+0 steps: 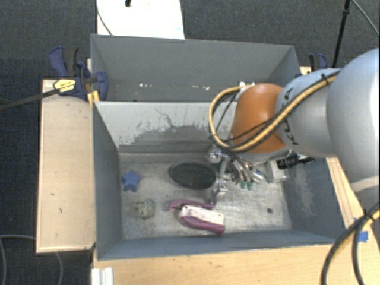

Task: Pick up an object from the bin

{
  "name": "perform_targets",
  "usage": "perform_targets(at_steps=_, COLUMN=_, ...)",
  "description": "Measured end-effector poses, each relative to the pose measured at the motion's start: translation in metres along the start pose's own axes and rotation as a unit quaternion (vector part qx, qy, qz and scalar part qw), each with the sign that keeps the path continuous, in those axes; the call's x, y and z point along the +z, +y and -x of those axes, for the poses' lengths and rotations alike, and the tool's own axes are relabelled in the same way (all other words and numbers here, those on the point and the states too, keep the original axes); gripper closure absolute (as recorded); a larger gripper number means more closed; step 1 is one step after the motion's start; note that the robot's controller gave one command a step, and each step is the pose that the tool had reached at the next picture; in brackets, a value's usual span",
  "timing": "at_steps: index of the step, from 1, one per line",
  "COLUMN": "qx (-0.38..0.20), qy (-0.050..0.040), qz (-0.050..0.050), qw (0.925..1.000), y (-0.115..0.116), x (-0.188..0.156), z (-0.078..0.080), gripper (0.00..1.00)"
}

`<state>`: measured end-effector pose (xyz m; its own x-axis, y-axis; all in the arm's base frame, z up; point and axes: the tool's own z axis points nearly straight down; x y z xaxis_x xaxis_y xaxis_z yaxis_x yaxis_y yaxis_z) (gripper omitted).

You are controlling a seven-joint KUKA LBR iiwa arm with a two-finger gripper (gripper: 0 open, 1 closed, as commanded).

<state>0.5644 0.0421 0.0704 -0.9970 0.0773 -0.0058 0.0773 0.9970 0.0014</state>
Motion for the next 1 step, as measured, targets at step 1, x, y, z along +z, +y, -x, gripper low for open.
perform_targets(at_steps=1, qx=0.030, qy=-0.0020, qz=0.001, qw=0.9995, y=0.0465, x=-0.0033, z=-0.0025, gripper=0.00)
